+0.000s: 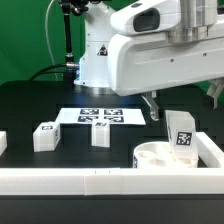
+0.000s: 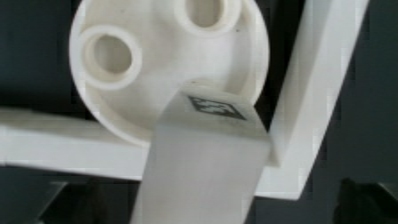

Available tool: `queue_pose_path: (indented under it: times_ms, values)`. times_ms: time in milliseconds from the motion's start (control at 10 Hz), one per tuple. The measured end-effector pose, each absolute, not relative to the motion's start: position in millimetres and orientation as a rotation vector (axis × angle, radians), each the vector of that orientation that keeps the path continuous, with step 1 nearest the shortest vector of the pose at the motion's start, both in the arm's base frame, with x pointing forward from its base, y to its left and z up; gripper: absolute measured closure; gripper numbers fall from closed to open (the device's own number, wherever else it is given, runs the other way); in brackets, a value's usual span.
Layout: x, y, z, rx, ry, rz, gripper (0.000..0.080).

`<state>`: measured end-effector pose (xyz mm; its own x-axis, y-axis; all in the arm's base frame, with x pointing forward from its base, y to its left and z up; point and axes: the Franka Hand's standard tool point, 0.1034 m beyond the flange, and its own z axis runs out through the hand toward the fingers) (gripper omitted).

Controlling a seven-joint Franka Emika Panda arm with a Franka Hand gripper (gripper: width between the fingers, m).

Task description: Assemble stool

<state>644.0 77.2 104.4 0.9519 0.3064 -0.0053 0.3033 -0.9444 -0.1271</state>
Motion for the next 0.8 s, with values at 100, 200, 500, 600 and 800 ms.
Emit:
queue_pose_path:
  times_ms: [100, 200, 500, 600, 800]
  values:
    - [643.9, 76.3, 104.1, -2.963, -0.558, 0.033, 0.015]
    - [644.0, 75.5, 104.1, -2.953, -0.609, 0.029, 0.015]
    - [642.3, 75.1, 99.5, -2.861, -0.953, 0.02, 0.015]
    - [641.8, 75.1, 97.7, -2.811, -1.125, 0.02, 0.015]
    - [640.5, 79.0, 95.4, -2.684, -1.432, 0.02, 0.015]
